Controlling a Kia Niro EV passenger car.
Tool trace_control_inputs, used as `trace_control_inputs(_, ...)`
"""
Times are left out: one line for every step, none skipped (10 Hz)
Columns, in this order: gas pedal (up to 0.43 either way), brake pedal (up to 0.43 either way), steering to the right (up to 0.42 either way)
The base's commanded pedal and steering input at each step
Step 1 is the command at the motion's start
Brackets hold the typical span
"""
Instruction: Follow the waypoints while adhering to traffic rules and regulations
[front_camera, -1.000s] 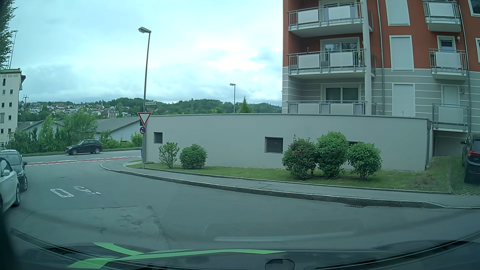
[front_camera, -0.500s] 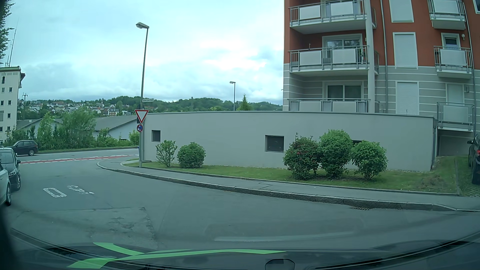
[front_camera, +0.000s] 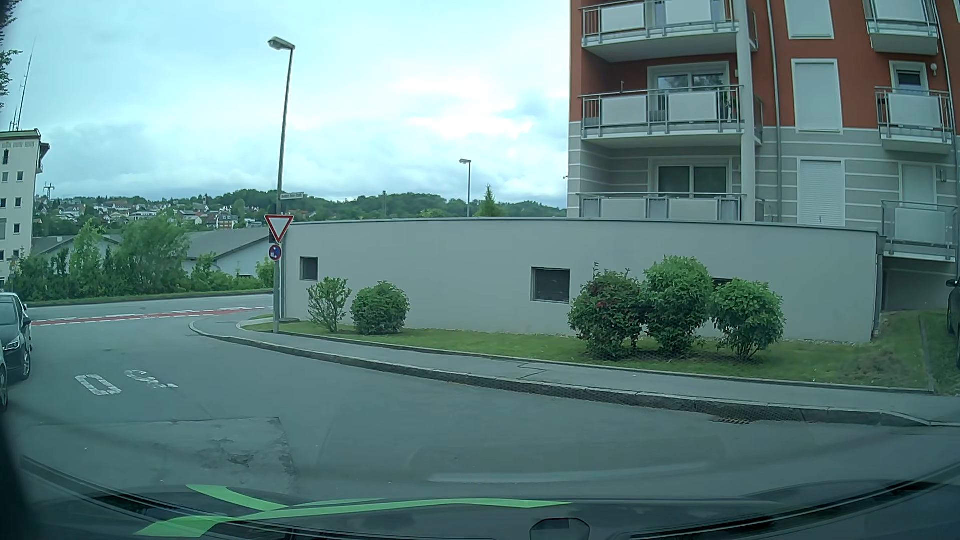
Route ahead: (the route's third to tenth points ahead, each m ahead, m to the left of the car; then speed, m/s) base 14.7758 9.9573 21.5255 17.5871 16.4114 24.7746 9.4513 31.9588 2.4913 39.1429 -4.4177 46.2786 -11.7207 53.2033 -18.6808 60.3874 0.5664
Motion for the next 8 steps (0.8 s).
trace_control_inputs(0.0, 0.256, -0.029)
trace_control_inputs(0.0, 0.25, -0.033)
trace_control_inputs(0.0, 0.256, -0.037)
trace_control_inputs(0.0, 0.256, -0.043)
trace_control_inputs(0.0, 0.256, -0.051)
trace_control_inputs(0.0, 0.25, -0.058)
trace_control_inputs(0.0, 0.256, -0.064)
trace_control_inputs(0.008, 0.256, -0.069)
